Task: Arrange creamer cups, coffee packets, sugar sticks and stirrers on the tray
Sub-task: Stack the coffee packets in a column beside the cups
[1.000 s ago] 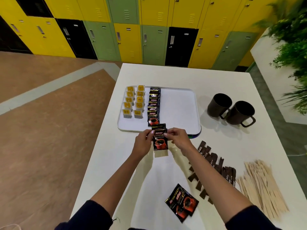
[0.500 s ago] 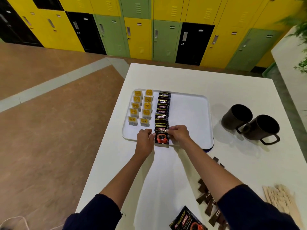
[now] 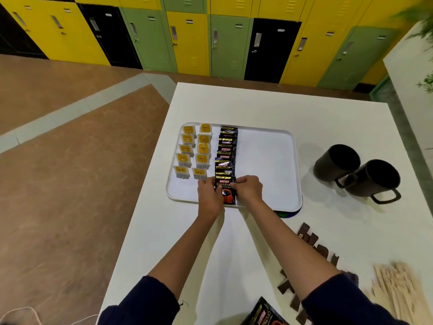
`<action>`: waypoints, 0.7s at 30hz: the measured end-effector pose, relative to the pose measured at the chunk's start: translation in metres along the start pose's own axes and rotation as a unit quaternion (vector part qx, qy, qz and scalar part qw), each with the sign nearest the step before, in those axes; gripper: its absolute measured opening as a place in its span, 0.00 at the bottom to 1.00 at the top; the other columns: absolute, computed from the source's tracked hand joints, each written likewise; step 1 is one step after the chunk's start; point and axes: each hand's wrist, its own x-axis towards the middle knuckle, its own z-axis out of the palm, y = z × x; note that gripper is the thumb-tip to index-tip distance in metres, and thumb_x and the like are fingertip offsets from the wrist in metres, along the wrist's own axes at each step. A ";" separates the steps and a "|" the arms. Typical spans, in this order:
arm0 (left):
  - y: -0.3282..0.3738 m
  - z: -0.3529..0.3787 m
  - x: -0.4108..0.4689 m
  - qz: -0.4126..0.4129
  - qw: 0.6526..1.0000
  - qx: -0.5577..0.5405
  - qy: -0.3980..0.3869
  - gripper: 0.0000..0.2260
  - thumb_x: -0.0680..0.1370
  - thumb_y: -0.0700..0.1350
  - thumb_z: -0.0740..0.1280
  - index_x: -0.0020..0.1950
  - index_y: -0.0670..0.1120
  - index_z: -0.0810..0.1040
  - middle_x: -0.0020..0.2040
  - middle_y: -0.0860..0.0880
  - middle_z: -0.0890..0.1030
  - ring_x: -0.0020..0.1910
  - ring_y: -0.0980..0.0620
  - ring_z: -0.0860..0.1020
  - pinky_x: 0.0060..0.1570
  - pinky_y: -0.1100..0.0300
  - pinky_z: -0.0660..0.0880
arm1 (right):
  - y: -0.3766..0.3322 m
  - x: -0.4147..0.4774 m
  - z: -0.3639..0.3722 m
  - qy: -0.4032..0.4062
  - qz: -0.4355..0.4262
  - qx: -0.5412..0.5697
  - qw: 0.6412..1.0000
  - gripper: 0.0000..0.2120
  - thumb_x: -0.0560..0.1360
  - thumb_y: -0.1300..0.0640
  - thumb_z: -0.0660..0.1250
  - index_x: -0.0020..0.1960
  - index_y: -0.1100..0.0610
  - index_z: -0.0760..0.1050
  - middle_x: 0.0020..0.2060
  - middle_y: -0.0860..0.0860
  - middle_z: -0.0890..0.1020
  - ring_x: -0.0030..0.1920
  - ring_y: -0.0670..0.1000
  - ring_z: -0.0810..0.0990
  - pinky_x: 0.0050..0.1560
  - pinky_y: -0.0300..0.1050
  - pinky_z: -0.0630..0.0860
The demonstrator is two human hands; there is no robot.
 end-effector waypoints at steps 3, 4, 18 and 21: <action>0.002 0.001 0.001 -0.005 1.000 -0.009 0.001 0.14 0.79 0.38 0.60 0.65 0.39 0.71 0.62 0.40 0.69 0.61 0.44 0.73 0.63 0.55 0.69 | -0.001 0.001 0.001 0.008 0.010 0.009 1.000 0.07 0.72 0.61 0.72 0.49 0.61 0.80 0.52 0.56 0.83 0.53 0.55 0.81 0.54 0.45 0.76; 0.002 0.001 0.001 -0.003 1.000 -0.014 0.003 0.14 0.79 0.38 0.60 0.65 0.39 0.71 0.62 0.40 0.69 0.61 0.44 0.73 0.63 0.54 0.70 | -0.001 0.001 0.002 0.012 0.009 0.012 1.000 0.07 0.71 0.61 0.72 0.48 0.60 0.79 0.52 0.56 0.83 0.52 0.55 0.81 0.54 0.45 0.76; 0.004 0.009 0.007 0.031 0.999 -0.014 0.003 0.19 0.76 0.32 0.61 0.67 0.43 0.71 0.60 0.42 0.72 0.60 0.46 0.70 0.62 0.51 0.71 | -0.009 0.000 0.004 0.029 0.005 0.018 0.999 0.06 0.71 0.61 0.72 0.45 0.58 0.77 0.49 0.56 0.83 0.49 0.56 0.82 0.54 0.52 0.79; 0.002 0.010 0.006 0.040 0.999 0.016 0.010 0.20 0.77 0.33 0.61 0.68 0.44 0.69 0.61 0.42 0.72 0.60 0.45 0.67 0.61 0.55 0.67 | -0.008 0.000 0.003 0.025 -0.004 0.017 1.000 0.10 0.70 0.61 0.73 0.49 0.60 0.76 0.50 0.57 0.82 0.49 0.56 0.82 0.53 0.52 0.79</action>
